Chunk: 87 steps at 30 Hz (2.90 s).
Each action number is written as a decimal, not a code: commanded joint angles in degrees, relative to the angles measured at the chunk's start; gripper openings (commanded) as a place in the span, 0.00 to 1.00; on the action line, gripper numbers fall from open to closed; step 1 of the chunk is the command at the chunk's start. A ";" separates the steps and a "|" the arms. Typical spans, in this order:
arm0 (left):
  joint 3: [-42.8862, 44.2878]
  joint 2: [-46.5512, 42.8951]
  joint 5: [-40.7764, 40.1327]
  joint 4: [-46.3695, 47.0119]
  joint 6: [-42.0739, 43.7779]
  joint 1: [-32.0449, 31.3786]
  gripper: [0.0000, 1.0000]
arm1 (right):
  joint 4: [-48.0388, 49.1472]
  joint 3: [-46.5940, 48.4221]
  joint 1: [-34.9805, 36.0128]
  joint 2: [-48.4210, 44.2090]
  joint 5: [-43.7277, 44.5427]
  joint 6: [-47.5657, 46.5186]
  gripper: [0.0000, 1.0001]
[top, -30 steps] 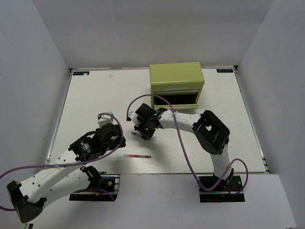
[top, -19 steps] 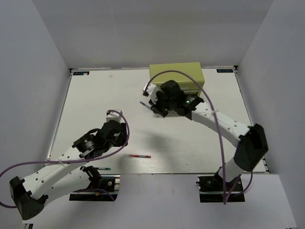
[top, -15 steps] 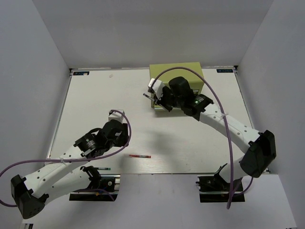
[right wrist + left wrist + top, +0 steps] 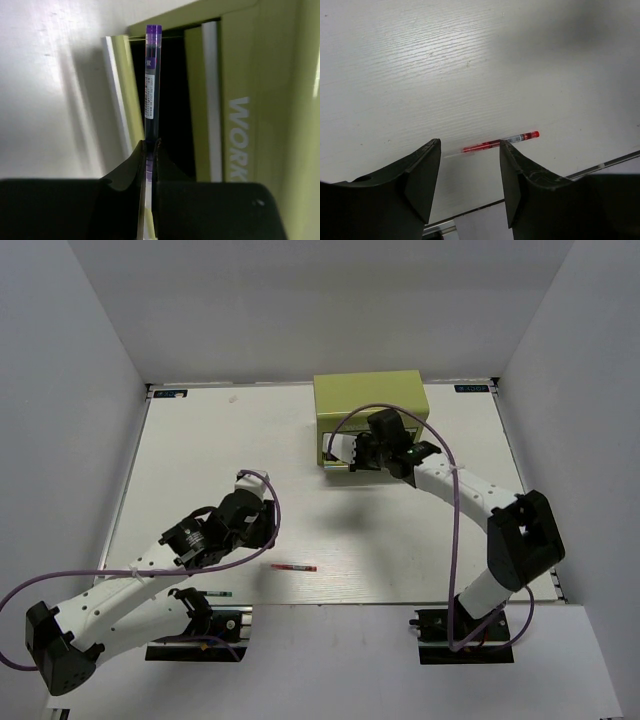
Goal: Sort the stationery into containers
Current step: Place the pen in the drawer, then pick up the pen from the center of the board.
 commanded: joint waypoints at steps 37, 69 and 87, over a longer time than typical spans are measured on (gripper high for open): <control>8.62 27.57 38.27 5.78 46.39 -1.30 0.58 | -15.81 14.51 -11.03 0.07 -19.20 5.15 0.50; 15.48 50.26 18.50 -2.49 44.37 -11.58 0.56 | -14.41 10.38 -21.49 -5.03 -26.15 14.75 0.52; 22.75 51.86 8.28 4.71 38.04 -11.94 0.15 | -14.93 9.06 -24.22 -7.14 -27.73 17.30 0.54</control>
